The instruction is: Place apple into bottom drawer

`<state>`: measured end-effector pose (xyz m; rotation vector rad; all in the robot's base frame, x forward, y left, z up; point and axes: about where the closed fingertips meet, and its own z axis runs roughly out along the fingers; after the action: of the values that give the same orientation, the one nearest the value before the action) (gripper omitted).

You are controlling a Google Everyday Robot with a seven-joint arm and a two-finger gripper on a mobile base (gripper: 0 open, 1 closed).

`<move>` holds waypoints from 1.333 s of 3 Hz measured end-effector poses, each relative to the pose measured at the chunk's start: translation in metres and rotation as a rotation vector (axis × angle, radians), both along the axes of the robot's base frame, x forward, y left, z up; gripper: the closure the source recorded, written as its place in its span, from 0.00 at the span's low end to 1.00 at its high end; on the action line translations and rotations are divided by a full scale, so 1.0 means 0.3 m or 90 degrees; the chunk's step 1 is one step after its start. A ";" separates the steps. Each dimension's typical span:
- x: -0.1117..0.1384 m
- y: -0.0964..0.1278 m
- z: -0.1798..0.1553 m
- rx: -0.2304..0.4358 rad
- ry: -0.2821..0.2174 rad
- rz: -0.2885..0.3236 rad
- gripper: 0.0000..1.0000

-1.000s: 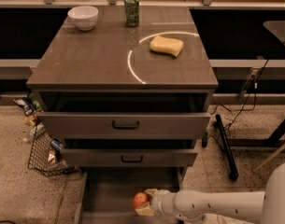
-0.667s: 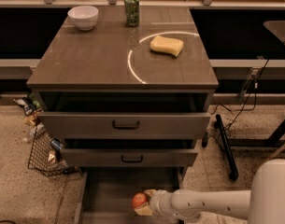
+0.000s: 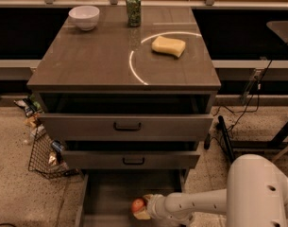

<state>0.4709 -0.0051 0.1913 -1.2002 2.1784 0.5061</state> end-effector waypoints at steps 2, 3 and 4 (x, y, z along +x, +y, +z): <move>0.043 0.020 -0.078 -0.010 -0.014 -0.038 0.36; 0.054 -0.049 -0.048 -0.017 -0.016 -0.091 0.12; 0.032 -0.121 0.013 -0.027 -0.009 -0.131 0.00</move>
Offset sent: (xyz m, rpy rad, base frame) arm 0.0233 0.0032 -0.0271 -0.0092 -0.0438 -0.1208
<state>0.4805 -0.0413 0.1951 -0.9833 2.2793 0.3656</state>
